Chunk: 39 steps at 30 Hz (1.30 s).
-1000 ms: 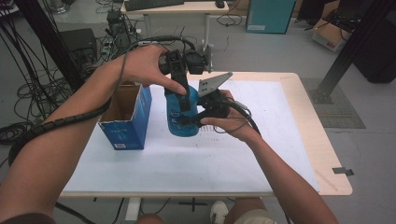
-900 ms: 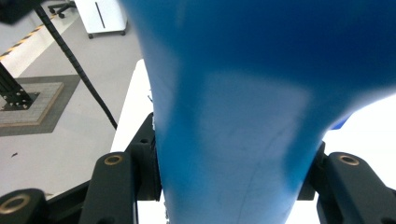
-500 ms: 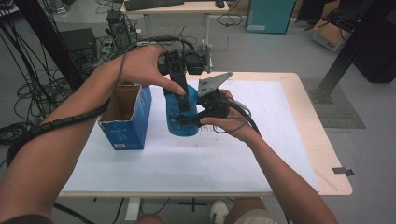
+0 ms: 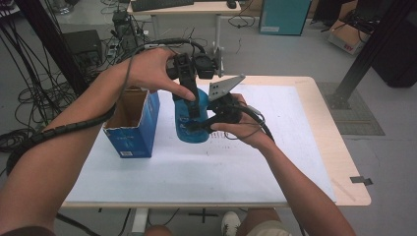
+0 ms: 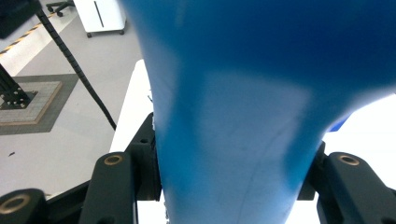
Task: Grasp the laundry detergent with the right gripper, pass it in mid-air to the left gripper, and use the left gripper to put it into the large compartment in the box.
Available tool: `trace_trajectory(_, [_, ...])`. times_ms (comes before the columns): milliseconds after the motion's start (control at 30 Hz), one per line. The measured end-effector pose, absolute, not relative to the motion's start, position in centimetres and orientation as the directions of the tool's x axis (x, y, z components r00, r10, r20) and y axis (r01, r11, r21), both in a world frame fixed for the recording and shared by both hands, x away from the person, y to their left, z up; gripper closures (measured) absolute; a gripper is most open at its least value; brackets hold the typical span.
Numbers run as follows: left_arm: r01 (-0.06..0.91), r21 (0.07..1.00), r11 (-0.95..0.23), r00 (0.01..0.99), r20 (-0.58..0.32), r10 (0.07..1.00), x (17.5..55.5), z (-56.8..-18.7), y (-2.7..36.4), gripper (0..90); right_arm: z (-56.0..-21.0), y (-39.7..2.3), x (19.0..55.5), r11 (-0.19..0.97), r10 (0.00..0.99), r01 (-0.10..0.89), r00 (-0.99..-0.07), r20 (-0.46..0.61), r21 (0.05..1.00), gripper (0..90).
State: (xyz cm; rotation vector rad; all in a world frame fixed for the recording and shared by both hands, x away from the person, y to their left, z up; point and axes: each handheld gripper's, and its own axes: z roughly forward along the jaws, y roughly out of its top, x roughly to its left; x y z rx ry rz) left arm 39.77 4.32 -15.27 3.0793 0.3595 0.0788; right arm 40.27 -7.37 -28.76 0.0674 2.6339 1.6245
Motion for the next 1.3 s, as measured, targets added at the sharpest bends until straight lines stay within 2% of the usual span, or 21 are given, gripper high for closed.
trace_trajectory(1300, [0.226,0.032,-0.974,0.973,0.044,0.228,39.78,-15.44,4.51,5.9,-28.58,-7.32,40.06,0.451,0.06,0.006,-0.998,-0.024,0.893,43.5])
